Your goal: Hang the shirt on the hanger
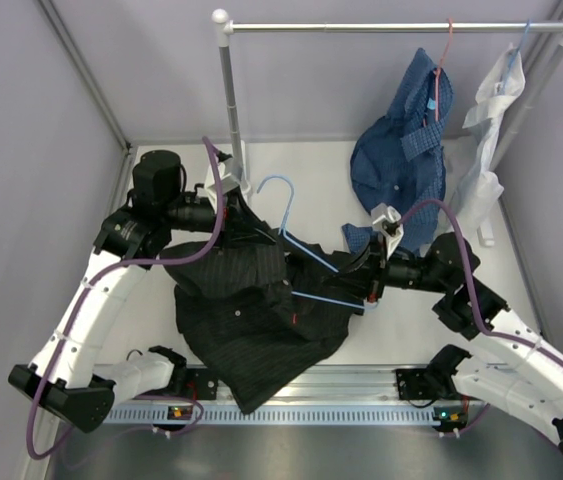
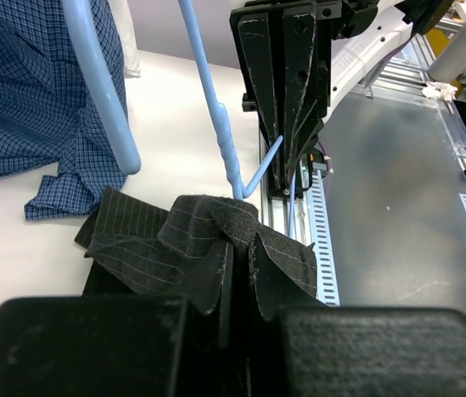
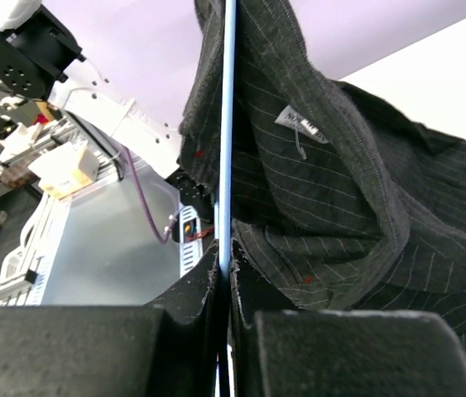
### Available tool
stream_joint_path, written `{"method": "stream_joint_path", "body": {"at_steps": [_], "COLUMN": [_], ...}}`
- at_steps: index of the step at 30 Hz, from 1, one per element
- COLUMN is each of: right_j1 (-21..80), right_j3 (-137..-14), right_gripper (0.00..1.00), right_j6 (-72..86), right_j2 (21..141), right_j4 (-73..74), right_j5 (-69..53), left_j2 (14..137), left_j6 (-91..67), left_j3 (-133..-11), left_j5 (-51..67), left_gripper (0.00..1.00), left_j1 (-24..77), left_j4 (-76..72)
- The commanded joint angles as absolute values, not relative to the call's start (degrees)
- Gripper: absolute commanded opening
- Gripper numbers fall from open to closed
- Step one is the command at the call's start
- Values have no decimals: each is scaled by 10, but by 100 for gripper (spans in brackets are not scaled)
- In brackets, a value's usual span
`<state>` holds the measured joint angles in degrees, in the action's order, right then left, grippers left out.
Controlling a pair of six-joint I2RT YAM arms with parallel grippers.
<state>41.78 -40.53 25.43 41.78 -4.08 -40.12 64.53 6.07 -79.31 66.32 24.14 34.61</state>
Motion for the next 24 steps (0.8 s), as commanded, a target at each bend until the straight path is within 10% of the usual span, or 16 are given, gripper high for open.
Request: {"method": "stream_joint_path", "body": {"at_steps": [1,6,8,10,17,24], "right_j1": [417,417,417,417,416,416], "right_j3": [-451,-443,-446,-454,-456,-353], "right_gripper": [3,41,81,99,99,77], "right_j6": [232,232,225,204,230,417], "right_j2": [410,410,407,395,302,341], "right_j4": [-106,-90,-64,-3,196,42], "right_j5": [-391,-355,-332,-283,-39,-200], "left_j2": [645,626,620,604,568,570], "left_j6": [61,61,59,63,64,40], "left_j3": [-800,-802,-802,-797,-784,-802], "left_j5": [660,579,550,496,368,352], "left_gripper": [0,0,0,0,0,0], "left_j1": [243,244,243,244,244,244], "left_j4": [338,338,338,338,338,336]}}
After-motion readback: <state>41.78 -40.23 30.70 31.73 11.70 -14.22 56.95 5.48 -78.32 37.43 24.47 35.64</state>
